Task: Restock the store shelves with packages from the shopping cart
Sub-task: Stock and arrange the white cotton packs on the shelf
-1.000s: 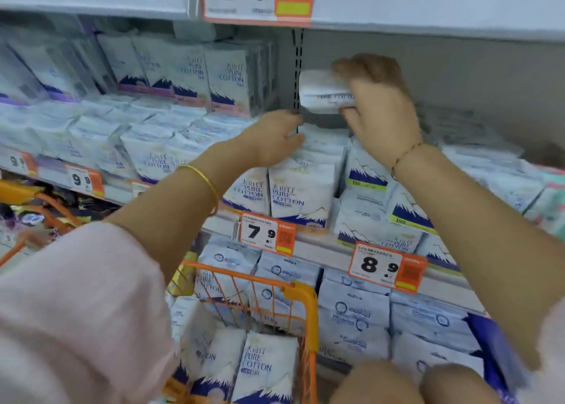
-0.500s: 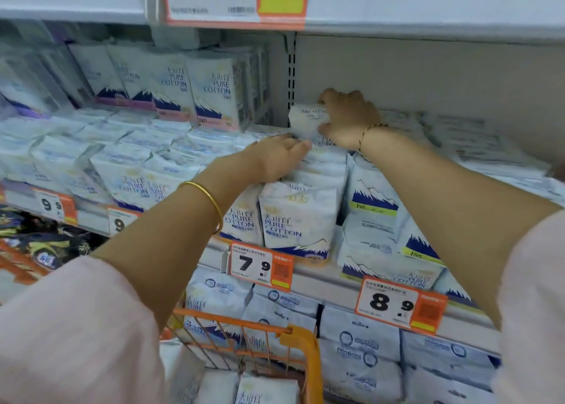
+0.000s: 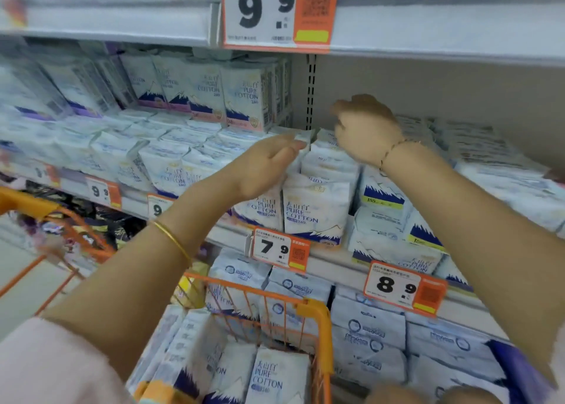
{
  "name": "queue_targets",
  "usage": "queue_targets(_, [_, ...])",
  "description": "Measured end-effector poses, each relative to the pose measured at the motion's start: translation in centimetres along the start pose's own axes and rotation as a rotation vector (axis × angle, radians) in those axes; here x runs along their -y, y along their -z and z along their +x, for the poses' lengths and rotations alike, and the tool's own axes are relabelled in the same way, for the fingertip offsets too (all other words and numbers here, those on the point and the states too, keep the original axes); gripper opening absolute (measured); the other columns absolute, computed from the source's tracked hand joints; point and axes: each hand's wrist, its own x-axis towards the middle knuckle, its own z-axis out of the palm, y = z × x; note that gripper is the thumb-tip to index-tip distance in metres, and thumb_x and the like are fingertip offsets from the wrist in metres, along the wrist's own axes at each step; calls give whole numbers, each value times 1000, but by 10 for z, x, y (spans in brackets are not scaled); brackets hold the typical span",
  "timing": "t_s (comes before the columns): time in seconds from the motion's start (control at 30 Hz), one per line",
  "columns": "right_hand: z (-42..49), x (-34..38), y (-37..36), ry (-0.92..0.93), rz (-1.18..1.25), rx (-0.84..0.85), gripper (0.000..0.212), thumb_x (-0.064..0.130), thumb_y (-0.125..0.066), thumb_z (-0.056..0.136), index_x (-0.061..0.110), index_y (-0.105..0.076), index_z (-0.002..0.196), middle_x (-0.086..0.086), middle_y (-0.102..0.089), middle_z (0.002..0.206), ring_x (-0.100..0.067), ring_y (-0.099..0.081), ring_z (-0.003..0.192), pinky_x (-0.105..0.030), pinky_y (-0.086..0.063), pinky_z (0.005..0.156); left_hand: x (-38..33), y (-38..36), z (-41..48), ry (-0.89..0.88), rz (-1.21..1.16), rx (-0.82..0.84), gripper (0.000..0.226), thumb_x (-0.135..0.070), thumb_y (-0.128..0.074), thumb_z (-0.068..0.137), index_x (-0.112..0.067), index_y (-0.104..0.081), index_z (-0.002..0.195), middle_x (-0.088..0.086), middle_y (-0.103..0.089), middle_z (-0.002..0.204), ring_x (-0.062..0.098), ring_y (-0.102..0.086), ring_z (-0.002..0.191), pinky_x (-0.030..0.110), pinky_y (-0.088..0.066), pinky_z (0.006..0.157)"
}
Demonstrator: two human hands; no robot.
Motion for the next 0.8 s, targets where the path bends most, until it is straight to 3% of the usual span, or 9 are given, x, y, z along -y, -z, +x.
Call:
queue_targets(0.07, [-49,29,4,110,193,-105,37,7,-39,92,12,-52,126,-13,-58,117,-31,-45,119,-42,-42,94,8,7,-37,1,-46,-122,35,-25,-34,101,-20,-54,128,-4,-48,136,5,-43,119,8,-29,88])
queue_targets(0.17, [-135,71,-10,232,498,-52,36,9,-39,95,17,-52,128,-2,-57,124,-21,-47,118,-40,-42,94,26,4,-95,47,-168,-247,21,-13,-44,96,-16,-65,99,-1,-64,98,5,-57,82,12,-44,69])
queue_targets(0.23, [-181,89,-33,256,641,67,34,10,-40,95,19,-55,124,0,-57,124,-18,-54,112,-40,-45,90,38,-8,-130,111,-234,-221,24,-8,-45,94,-13,-65,83,1,-65,79,5,-55,62,13,-42,58])
queue_targets(0.3, [-210,98,-59,233,702,211,33,8,-41,95,19,-57,121,-1,-59,121,-19,-57,108,-42,-46,89,47,-23,-156,184,-217,-68,25,-9,-47,95,-13,-64,77,0,-63,72,4,-54,57,13,-41,55])
queue_targets(0.4, [-230,101,-85,155,741,372,32,6,-39,97,16,-55,122,-5,-59,115,-20,-58,96,-42,-48,86,69,-53,-167,313,62,330,22,-24,-49,95,-10,-65,89,4,-66,86,13,-62,77,23,-45,67])
queue_targets(0.47, [-235,99,-91,149,712,392,34,5,-37,97,15,-53,125,-6,-57,119,-20,-57,100,-39,-47,88,81,-68,-167,398,398,466,31,-34,-50,94,-7,-63,104,11,-61,108,24,-56,100,34,-44,84])
queue_targets(0.6, [-234,99,-94,172,654,378,35,6,-37,97,14,-52,126,-6,-57,120,-19,-58,100,-38,-48,88,93,-79,-175,629,674,519,51,-41,-47,94,-7,-43,131,18,-34,135,35,-38,124,43,-39,99])
queue_targets(0.8, [-234,97,-97,137,645,349,32,9,-37,96,17,-54,122,-2,-61,110,-17,-62,87,-40,-53,80,99,-93,-182,695,693,505,84,-43,-64,83,-11,-18,145,18,-25,139,40,-34,127,43,-42,97])
